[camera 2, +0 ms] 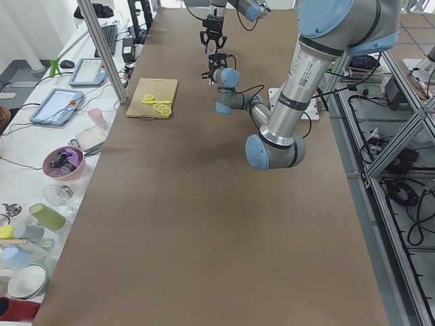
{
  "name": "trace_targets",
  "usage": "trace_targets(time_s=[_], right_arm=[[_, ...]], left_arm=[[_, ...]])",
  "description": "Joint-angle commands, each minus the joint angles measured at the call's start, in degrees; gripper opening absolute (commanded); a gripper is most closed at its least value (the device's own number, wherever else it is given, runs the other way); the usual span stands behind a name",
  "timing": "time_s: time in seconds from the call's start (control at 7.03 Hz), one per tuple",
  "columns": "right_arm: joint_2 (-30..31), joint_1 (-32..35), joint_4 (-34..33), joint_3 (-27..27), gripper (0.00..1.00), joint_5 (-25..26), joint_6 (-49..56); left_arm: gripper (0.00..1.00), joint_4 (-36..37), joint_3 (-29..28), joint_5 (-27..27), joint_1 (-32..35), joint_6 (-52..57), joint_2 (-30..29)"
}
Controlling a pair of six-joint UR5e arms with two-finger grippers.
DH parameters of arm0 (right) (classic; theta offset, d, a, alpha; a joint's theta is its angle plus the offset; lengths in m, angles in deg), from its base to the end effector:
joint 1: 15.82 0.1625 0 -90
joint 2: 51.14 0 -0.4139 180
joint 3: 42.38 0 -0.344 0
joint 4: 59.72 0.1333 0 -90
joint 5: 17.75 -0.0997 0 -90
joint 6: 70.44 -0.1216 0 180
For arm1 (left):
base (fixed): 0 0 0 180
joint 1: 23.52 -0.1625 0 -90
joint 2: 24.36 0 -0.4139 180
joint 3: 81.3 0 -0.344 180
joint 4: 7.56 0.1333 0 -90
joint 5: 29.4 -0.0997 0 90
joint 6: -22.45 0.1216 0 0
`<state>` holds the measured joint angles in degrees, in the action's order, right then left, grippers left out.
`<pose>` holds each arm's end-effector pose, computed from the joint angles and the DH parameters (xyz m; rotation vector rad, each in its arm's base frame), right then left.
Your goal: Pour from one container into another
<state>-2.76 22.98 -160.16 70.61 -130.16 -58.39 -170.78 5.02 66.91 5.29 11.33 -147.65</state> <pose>-0.3912 -0.4261 0.1461 0.8091 -0.6972 -1.1892 0.4872 -0.4048 0.2145 1.4462 1.1575 0.7172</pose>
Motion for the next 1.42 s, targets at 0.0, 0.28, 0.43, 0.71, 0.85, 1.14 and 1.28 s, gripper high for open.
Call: trace_targets(time_s=[0.0,0.28,0.43,0.71,0.85,1.14,1.28], right_arm=[[-2.0,0.0,-5.8,0.1,0.0,1.0,2.3],[-3.3,-0.9,-8.4,-0.1,0.0,2.7,2.6],[-4.0,-1.3,-10.5,-0.1,0.0,4.0,4.5],[-5.4,-2.6,-13.6,-0.2,0.0,6.1,6.8],[-6.4,-2.7,-14.5,-1.1,0.0,6.2,7.0],[-8.9,-2.7,-15.3,-3.6,0.0,6.7,7.8],[-10.0,-2.7,-16.3,-4.7,0.0,7.5,8.7]], left_arm=[[0.0,-0.1,0.0,-0.1,0.0,0.1,0.1],[0.0,-0.2,0.0,-0.1,0.0,0.1,0.1],[0.0,-0.2,0.0,-0.1,0.1,0.1,0.1],[0.0,-0.2,-0.1,-0.1,0.1,0.1,0.1],[0.0,-0.2,-0.1,-0.1,0.1,0.1,0.1],[0.0,-0.3,-0.1,-0.1,0.1,0.1,0.1],[0.0,-0.3,0.0,-0.1,0.2,0.0,0.1]])
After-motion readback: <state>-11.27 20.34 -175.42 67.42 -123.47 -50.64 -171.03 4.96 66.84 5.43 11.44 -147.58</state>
